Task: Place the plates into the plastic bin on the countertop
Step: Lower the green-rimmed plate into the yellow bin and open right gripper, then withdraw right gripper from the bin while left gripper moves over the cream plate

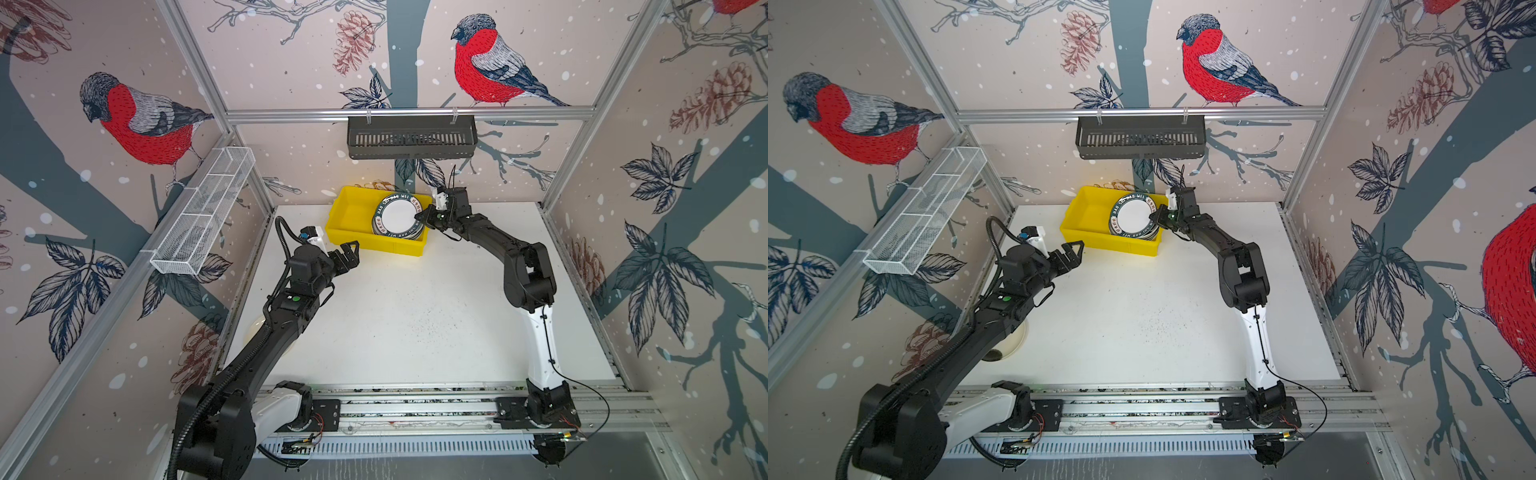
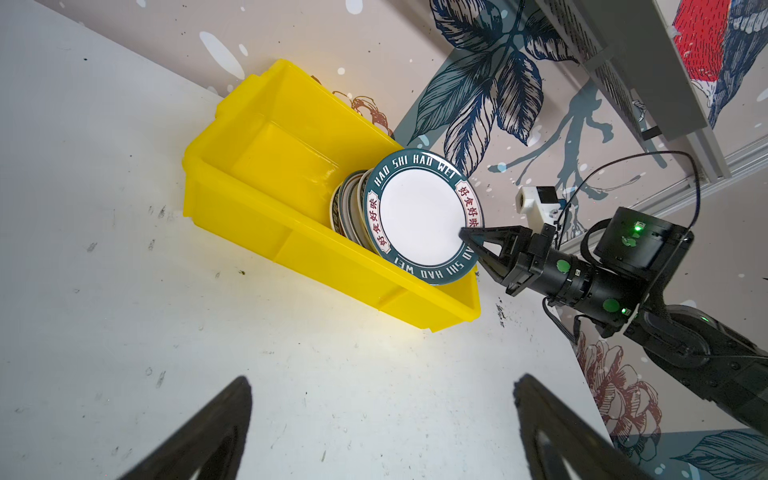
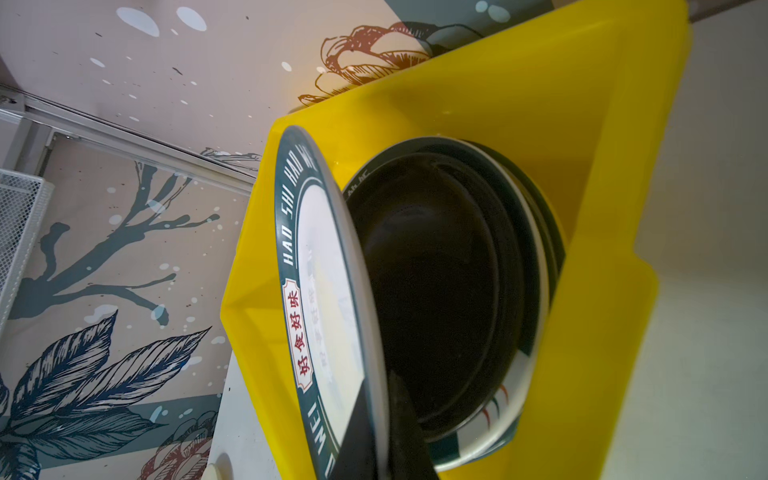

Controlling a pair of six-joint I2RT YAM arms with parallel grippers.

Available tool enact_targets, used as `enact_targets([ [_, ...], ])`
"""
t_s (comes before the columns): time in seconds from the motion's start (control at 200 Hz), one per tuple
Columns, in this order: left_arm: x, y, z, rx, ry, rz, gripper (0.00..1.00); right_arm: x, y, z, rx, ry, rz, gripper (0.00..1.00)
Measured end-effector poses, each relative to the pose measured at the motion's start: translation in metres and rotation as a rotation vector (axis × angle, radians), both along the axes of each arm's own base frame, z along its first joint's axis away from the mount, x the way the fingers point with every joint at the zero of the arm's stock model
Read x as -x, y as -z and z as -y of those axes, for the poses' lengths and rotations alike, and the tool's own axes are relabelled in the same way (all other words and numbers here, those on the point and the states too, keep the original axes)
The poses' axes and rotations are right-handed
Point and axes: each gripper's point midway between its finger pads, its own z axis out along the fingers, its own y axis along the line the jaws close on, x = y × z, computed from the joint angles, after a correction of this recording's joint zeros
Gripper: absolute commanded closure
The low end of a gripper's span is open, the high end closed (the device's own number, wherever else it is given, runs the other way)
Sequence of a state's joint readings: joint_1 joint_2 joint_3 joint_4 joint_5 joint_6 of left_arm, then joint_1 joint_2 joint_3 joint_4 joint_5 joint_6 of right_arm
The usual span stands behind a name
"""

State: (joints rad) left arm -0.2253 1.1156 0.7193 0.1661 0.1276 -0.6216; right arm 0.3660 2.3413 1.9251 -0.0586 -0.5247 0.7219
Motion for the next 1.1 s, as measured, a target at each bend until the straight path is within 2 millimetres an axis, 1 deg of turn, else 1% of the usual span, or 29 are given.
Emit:
enact_targets([
  [0.02,0.000,-0.001,0.000,0.000,0.000,0.001,0.03,0.000,0.000,0.000,0.001,0.000,-0.002,0.80],
  [0.06,0.000,-0.002,0.000,0.001,-0.001,0.004,0.03,0.000,-0.001,0.000,0.002,0.000,-0.004,0.65],
  [0.14,0.000,-0.002,-0.002,0.000,-0.010,-0.004,0.03,-0.002,-0.006,-0.001,0.005,-0.009,0.016,0.49],
  [0.215,0.000,-0.001,-0.004,-0.004,-0.024,-0.014,0.03,-0.001,-0.008,-0.001,0.003,-0.016,0.020,0.32],
  [0.265,0.001,0.000,-0.005,-0.007,-0.027,-0.026,0.03,0.001,-0.008,-0.001,0.006,-0.022,0.021,0.23],
  [0.3,0.001,0.000,-0.005,-0.009,-0.029,-0.030,0.03,0.003,-0.010,-0.001,0.011,-0.031,0.028,0.20],
  [0.345,0.002,0.000,-0.006,-0.012,-0.033,-0.034,0.03,0.006,-0.015,0.001,0.018,-0.030,0.029,0.14],
  [0.38,0.003,-0.001,-0.008,-0.017,-0.042,-0.036,0.02,0.009,-0.021,0.002,0.022,-0.031,0.035,0.10],
  [0.41,0.003,-0.001,-0.010,-0.022,-0.050,-0.039,0.03,0.011,-0.027,0.003,0.030,-0.032,0.051,0.02],
  [0.425,0.004,-0.001,-0.011,-0.026,-0.053,-0.039,0.03,0.011,-0.031,0.003,0.034,-0.031,0.060,0.00],
  [0.525,0.007,0.001,-0.017,-0.043,-0.083,-0.054,0.02,0.014,-0.053,0.007,0.070,-0.016,0.116,0.00],
  [0.57,0.009,0.002,-0.021,-0.052,-0.101,-0.062,0.02,0.016,-0.059,0.007,0.091,-0.011,0.137,0.00],
  [0.62,0.012,0.002,-0.026,-0.059,-0.118,-0.069,0.02,0.020,-0.063,0.006,0.116,-0.011,0.154,0.00],
  [0.73,0.017,-0.003,-0.034,-0.066,-0.160,-0.078,0.02,0.031,-0.061,0.009,0.181,0.008,0.158,0.00],
  [0.811,0.021,-0.008,-0.041,-0.060,-0.195,-0.084,0.02,0.037,-0.063,0.015,0.230,0.030,0.173,0.00],
  [0.891,0.026,-0.009,-0.049,-0.058,-0.241,-0.104,0.02,0.043,-0.072,0.024,0.261,0.053,0.199,0.00],
  [0.981,0.032,0.000,-0.059,-0.063,-0.301,-0.156,0.02,0.052,-0.080,0.036,0.283,0.080,0.216,0.00],
  [1.036,0.036,0.010,-0.065,-0.069,-0.337,-0.201,0.02,0.059,-0.084,0.042,0.293,0.090,0.232,0.00],
  [1.101,0.040,0.025,-0.070,-0.085,-0.370,-0.263,0.02,0.072,-0.083,0.051,0.299,0.102,0.231,0.00],
])
